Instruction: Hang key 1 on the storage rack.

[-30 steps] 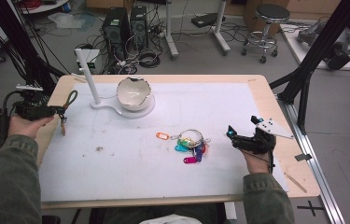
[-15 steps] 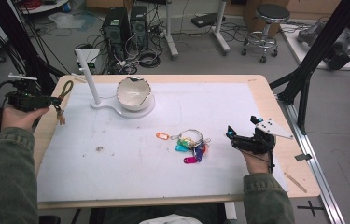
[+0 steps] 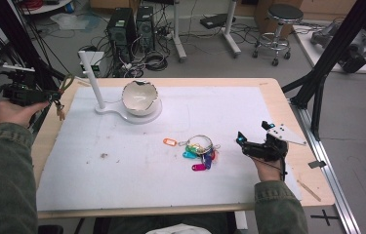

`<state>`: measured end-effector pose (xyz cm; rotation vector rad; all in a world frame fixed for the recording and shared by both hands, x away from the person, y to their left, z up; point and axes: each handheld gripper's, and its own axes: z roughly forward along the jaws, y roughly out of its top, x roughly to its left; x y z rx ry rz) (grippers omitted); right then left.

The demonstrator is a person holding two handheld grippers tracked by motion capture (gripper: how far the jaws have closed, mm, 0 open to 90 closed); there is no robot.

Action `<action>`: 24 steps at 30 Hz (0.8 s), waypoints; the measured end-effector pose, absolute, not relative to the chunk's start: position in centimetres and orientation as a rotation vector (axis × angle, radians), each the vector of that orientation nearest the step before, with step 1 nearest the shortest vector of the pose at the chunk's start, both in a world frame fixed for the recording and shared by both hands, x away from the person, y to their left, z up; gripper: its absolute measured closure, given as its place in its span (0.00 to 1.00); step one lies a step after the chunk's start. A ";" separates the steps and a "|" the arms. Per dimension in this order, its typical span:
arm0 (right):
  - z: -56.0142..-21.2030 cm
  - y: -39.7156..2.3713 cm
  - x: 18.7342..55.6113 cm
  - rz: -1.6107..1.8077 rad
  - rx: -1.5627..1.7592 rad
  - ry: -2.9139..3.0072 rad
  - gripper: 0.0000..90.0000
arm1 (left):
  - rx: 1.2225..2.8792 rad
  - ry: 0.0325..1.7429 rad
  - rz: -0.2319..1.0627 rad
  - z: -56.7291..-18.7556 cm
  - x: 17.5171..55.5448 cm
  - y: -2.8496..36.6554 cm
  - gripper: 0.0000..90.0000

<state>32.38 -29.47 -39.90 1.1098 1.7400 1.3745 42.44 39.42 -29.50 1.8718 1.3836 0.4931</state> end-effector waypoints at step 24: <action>-40.0 -29.5 32.2 1.365 1.103 1.749 0.01 | 1.828 1.418 0.420 -30.4 44.5 39.1 0.81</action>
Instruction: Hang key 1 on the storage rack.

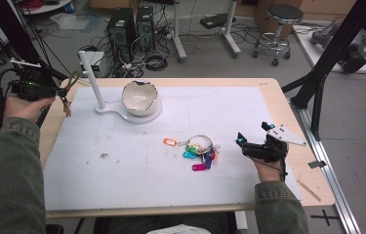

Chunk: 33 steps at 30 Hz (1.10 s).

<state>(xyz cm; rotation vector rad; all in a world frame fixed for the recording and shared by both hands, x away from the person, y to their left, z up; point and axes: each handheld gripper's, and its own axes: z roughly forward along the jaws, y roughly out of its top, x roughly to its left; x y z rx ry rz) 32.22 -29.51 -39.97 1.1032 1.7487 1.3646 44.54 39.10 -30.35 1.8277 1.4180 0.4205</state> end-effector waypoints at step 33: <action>-40.1 -29.5 32.1 1.353 1.105 1.761 0.01 | 1.880 1.373 0.406 -33.0 46.1 37.4 0.80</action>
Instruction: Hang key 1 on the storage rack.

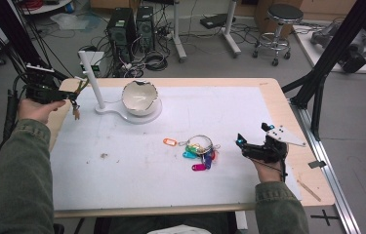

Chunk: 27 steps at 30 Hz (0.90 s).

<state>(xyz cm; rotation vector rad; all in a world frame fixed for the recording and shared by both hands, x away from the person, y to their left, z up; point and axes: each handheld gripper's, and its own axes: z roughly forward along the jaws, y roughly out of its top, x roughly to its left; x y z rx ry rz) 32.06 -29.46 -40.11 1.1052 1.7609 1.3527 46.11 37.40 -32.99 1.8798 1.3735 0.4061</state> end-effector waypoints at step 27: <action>-40.2 -29.5 32.1 1.356 1.098 1.774 0.01 | 1.806 1.521 0.565 -35.1 46.4 35.4 0.17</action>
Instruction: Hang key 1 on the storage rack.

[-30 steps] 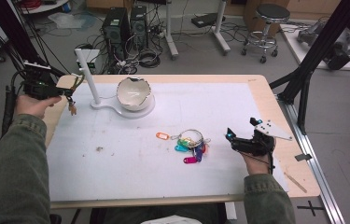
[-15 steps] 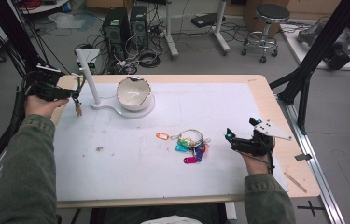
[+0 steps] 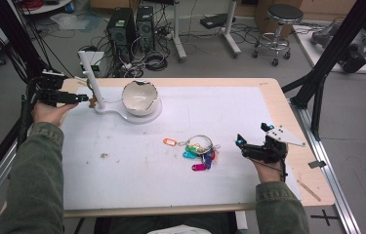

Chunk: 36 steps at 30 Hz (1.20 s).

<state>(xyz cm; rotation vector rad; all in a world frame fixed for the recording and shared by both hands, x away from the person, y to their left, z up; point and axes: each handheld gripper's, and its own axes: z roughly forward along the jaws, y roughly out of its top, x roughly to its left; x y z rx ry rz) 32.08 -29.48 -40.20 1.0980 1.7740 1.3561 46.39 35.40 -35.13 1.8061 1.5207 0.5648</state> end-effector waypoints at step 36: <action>-40.2 -29.4 32.2 1.352 1.092 1.773 0.01 | 1.676 1.421 0.675 -34.3 40.5 36.0 0.02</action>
